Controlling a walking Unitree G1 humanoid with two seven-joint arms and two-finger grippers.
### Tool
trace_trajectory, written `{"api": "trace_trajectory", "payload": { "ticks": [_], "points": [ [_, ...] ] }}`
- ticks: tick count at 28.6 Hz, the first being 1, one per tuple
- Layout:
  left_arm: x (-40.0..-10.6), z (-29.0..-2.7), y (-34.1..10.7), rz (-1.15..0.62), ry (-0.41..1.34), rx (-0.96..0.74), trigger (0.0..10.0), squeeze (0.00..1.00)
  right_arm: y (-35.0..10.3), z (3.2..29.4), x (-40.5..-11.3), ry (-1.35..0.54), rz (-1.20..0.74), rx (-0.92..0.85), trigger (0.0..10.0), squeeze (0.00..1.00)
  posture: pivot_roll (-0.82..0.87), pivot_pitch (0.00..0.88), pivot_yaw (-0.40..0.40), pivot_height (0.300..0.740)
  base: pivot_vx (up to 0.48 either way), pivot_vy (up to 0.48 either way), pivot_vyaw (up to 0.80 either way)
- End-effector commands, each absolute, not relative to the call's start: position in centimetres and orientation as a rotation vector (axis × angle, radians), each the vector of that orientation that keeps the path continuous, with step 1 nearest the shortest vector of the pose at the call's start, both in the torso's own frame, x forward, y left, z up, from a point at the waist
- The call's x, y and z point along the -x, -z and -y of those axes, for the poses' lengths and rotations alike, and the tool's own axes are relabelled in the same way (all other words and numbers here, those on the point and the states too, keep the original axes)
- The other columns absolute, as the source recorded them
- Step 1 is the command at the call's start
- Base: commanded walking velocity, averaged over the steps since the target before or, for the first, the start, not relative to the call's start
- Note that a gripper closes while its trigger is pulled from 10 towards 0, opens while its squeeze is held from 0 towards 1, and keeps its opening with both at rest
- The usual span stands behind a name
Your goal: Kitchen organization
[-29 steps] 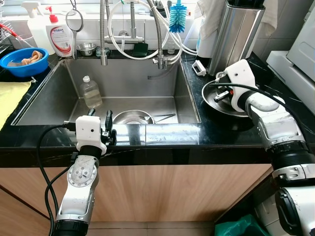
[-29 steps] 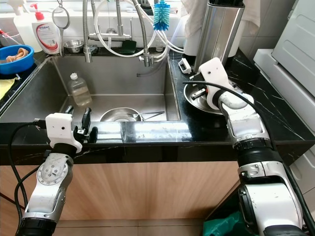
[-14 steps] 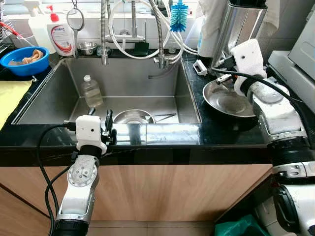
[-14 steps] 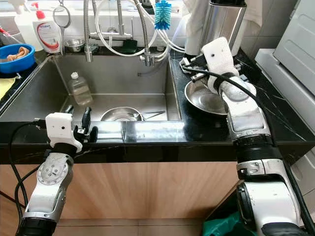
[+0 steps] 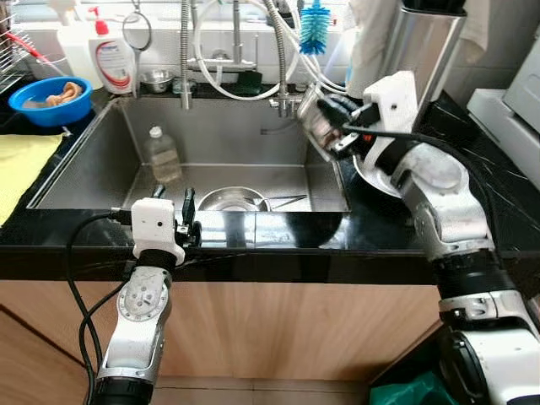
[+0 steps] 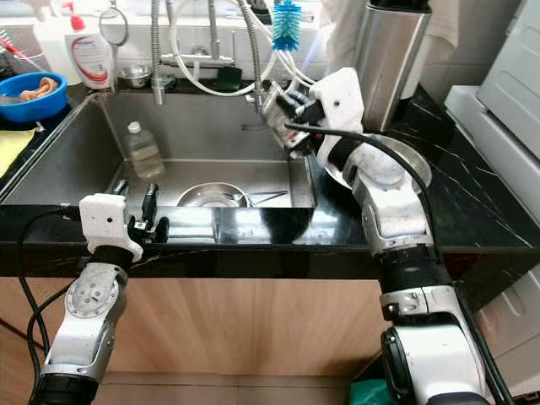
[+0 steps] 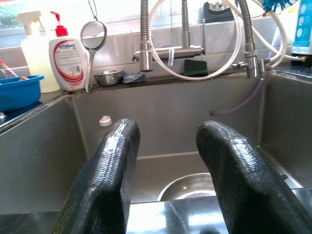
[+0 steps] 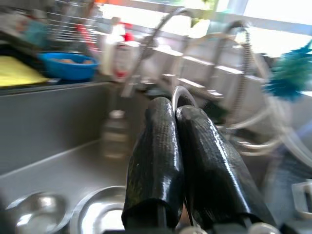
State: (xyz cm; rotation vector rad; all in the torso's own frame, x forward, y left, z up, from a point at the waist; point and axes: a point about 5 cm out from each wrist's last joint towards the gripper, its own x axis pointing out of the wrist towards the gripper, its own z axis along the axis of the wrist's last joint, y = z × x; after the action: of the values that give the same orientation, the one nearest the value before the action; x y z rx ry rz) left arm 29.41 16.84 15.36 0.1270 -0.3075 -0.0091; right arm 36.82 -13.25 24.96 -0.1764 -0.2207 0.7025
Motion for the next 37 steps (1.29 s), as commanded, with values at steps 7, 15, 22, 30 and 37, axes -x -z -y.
{"api": "trace_trajectory", "payload": {
  "ticks": [7,15,22,30,37],
  "points": [
    [-29.2,-17.0,-14.5,0.269,-0.003,-0.131,10.0,0.00,-23.7,13.4,-36.8,-0.766,0.191,0.030,10.0,0.00,-0.08,0.000,-0.032,0.706,0.000,0.000,0.00],
    [-29.0,-17.0,-14.4,0.265,-0.014,-0.127,10.0,0.00,-21.0,13.1,-36.6,-0.814,0.103,-0.049,10.0,0.00,-0.07,0.000,-0.035,0.706,0.000,0.000,0.00],
    [-29.0,-17.1,-14.5,0.267,-0.016,-0.128,10.0,0.00,-19.6,13.0,-36.9,-0.778,0.078,-0.081,10.0,0.00,-0.07,0.000,-0.033,0.706,0.000,0.000,0.00],
    [-28.9,-17.1,-14.5,0.266,-0.015,-0.127,10.0,0.00,-20.1,13.4,-37.6,-0.680,0.110,-0.047,10.0,0.00,-0.07,0.001,-0.030,0.706,0.000,0.000,0.00],
    [-28.9,-17.1,-14.5,0.265,-0.015,-0.128,10.0,0.00,-19.9,13.5,-37.8,-0.651,0.107,-0.056,10.0,0.00,-0.07,0.002,-0.030,0.706,0.000,0.000,0.00]
  ]
}}
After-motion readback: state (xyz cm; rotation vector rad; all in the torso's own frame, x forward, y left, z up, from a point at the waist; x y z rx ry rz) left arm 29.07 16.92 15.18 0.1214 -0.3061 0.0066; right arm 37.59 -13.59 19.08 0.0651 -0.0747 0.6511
